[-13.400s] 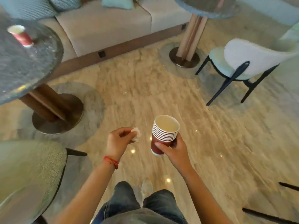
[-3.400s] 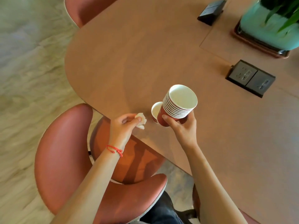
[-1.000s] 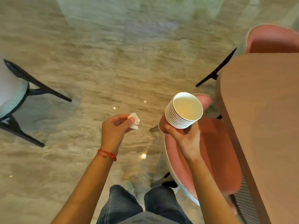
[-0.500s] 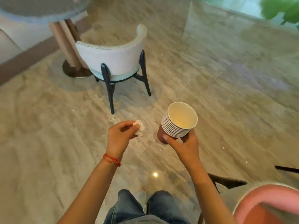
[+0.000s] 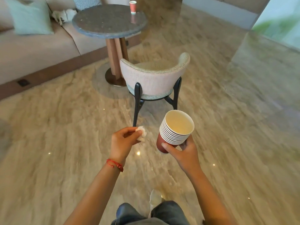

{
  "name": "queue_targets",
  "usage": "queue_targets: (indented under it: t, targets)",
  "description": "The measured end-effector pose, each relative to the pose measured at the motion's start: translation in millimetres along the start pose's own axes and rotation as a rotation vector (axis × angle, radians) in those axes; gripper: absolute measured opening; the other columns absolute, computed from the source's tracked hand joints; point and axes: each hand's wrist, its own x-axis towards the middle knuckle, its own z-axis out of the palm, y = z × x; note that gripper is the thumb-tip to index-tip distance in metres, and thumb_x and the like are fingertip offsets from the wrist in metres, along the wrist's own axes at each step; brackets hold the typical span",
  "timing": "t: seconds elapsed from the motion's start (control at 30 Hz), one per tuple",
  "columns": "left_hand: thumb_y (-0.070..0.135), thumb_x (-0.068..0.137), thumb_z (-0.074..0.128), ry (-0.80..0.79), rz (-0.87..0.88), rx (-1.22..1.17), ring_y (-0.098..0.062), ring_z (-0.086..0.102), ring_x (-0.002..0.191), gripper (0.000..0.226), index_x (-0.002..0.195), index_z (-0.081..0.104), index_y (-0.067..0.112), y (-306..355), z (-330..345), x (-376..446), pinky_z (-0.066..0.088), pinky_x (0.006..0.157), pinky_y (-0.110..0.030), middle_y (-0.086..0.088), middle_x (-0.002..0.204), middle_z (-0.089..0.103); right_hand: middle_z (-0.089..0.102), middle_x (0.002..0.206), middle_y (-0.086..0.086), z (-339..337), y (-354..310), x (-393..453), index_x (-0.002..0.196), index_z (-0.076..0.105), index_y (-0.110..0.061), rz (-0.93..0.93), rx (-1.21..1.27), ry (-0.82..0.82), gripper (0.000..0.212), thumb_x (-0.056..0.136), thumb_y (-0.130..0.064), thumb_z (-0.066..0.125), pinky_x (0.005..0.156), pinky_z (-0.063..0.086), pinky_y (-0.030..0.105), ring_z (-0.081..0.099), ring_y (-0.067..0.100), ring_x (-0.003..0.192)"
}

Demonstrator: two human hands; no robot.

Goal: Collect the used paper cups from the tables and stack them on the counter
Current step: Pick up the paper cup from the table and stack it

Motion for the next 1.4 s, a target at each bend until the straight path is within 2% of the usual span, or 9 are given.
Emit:
queue_targets:
  t: [0.13,0.27,0.4,0.77,0.87,1.0,1.13,1.27,1.4]
  targets:
    - [0.002,0.08,0.067,-0.064,0.017,0.012,-0.005,0.068,0.061,0.01,0.078,0.069,0.012,7,47,25,0.053,0.055,-0.015,-0.003,0.074,0.07,0.061,0.104,-0.033,-33,7,36,0.109,0.048,-0.049,0.015,-0.014,0.045,0.064,0.055,-0.04,0.083,0.077,0.052,0.015,0.059,-0.002,0.104]
    - [0.005,0.08,0.068,-0.141,0.015,0.065,-0.005,0.069,0.065,0.017,0.075,0.07,0.02,9,88,54,0.052,0.054,-0.014,0.006,0.071,0.071,0.055,0.1,-0.043,-58,20,67,0.108,0.044,-0.052,0.04,-0.039,0.111,0.065,0.064,-0.026,0.084,0.07,0.047,0.004,0.054,-0.018,0.1]
    - [0.005,0.08,0.068,-0.203,-0.008,0.107,-0.005,0.069,0.065,0.017,0.075,0.07,0.021,14,129,101,0.051,0.054,-0.013,0.009,0.065,0.072,0.054,0.098,-0.047,-79,30,108,0.105,0.044,-0.054,0.101,-0.024,0.178,0.063,0.065,-0.025,0.083,0.068,0.046,0.003,0.053,-0.02,0.097]
    - [0.0,0.081,0.066,-0.448,0.031,0.17,-0.003,0.068,0.062,0.015,0.077,0.07,0.014,76,268,253,0.052,0.055,-0.014,0.007,0.066,0.071,0.055,0.109,-0.028,-134,17,261,0.112,0.041,-0.047,0.145,0.036,0.422,0.068,0.066,-0.02,0.084,0.072,0.049,0.006,0.057,-0.011,0.1]
    - [-0.001,0.081,0.065,-0.509,0.015,0.175,-0.005,0.067,0.06,0.015,0.076,0.069,0.012,101,314,269,0.054,0.055,-0.017,0.005,0.065,0.071,0.055,0.109,-0.026,-164,-1,285,0.11,0.043,-0.044,0.169,0.027,0.503,0.065,0.066,-0.019,0.083,0.074,0.049,0.008,0.058,-0.008,0.1]
    - [-0.001,0.08,0.066,-0.569,-0.009,0.22,-0.007,0.067,0.057,0.008,0.087,0.069,0.002,98,383,299,0.056,0.055,-0.023,0.007,0.059,0.071,0.058,0.103,-0.027,-209,7,324,0.109,0.046,-0.041,0.164,-0.002,0.587,0.062,0.065,-0.017,0.083,0.074,0.049,0.007,0.058,-0.013,0.098]
    - [0.0,0.079,0.067,-0.6,-0.033,0.209,-0.006,0.068,0.062,0.008,0.082,0.07,0.007,94,466,326,0.056,0.057,-0.02,0.0,0.07,0.071,0.059,0.107,-0.021,-270,19,374,0.119,0.045,-0.029,0.156,0.006,0.626,0.067,0.066,-0.014,0.083,0.077,0.05,0.01,0.06,-0.006,0.099]
    - [0.0,0.08,0.067,-0.614,-0.037,0.19,-0.007,0.069,0.065,0.014,0.078,0.069,0.013,104,548,343,0.056,0.058,-0.018,-0.004,0.075,0.071,0.058,0.11,-0.019,-338,17,422,0.123,0.044,-0.024,0.163,0.018,0.621,0.068,0.068,-0.011,0.082,0.078,0.049,0.009,0.058,-0.01,0.099]
    - [0.0,0.079,0.068,-0.637,-0.02,0.175,-0.009,0.07,0.066,0.014,0.077,0.07,0.014,118,615,361,0.054,0.056,-0.017,0.0,0.069,0.073,0.061,0.111,-0.013,-403,9,474,0.124,0.046,-0.021,0.166,-0.003,0.622,0.067,0.068,-0.012,0.082,0.085,0.051,0.023,0.06,0.005,0.105]
